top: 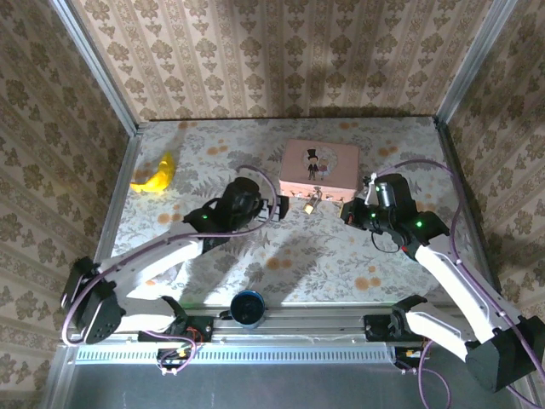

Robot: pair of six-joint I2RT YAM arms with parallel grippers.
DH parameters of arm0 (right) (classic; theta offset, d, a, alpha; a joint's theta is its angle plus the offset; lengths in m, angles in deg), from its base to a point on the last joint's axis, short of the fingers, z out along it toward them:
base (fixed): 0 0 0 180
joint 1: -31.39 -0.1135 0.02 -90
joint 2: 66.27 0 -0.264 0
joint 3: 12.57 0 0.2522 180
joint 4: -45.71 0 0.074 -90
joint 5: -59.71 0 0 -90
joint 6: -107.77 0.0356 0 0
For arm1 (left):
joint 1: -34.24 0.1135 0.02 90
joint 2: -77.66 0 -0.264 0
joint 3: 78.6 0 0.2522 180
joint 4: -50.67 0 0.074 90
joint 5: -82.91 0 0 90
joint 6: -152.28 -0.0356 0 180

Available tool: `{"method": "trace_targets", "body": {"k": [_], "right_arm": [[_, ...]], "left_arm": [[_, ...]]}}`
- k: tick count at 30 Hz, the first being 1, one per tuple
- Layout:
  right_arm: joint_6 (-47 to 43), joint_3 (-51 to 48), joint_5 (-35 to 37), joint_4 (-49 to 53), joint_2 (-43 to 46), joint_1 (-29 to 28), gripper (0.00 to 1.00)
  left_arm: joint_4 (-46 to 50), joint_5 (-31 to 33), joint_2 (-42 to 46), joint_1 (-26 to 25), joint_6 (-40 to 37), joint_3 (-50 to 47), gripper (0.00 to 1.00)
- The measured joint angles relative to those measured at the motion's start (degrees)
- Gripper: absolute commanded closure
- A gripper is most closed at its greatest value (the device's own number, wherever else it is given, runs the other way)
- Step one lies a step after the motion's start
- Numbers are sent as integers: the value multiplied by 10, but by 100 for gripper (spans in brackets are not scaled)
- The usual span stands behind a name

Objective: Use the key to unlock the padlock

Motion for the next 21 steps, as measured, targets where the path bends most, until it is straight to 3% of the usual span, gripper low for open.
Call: {"method": "trace_targets", "body": {"k": [13, 21], "right_arm": [[21, -80, 63, 16, 110, 59, 100], [33, -99, 80, 31, 139, 89, 100]], "left_arm": [[-24, 43, -160, -50, -26, 65, 0], [-15, 47, -250, -54, -37, 162, 16]]}}
